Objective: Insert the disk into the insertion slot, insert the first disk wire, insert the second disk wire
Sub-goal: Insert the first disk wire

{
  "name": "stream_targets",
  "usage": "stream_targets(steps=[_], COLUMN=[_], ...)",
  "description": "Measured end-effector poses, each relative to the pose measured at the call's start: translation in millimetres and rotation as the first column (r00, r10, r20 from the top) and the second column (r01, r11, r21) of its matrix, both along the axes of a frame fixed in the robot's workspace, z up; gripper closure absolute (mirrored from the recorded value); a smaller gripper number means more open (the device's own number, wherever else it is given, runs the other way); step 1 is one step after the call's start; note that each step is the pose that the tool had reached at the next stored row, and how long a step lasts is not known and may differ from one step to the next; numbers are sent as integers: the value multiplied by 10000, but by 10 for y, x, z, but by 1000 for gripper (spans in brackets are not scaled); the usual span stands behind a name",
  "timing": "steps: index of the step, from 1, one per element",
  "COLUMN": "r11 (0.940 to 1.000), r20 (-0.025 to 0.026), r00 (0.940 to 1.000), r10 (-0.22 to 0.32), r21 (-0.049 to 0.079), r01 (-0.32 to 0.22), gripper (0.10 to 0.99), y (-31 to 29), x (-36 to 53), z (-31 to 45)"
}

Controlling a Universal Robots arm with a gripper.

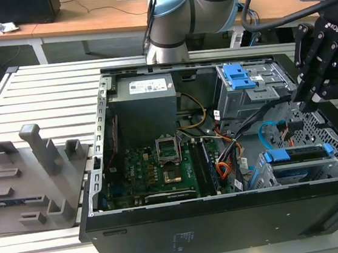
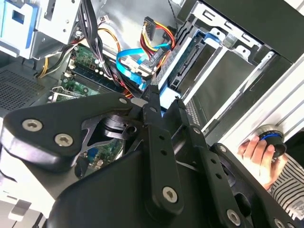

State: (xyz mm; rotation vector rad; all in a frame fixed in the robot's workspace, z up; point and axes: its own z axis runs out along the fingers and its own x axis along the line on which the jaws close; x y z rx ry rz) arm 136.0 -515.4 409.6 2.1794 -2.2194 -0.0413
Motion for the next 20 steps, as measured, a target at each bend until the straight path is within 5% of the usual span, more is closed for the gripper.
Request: stream_targets(steps=[20], r11=[10000], r20=[-14], r00=[10000], r10=[-3], r21=[-1], r01=[3], gripper=[784], y=[70], x=[95], z=[-172])
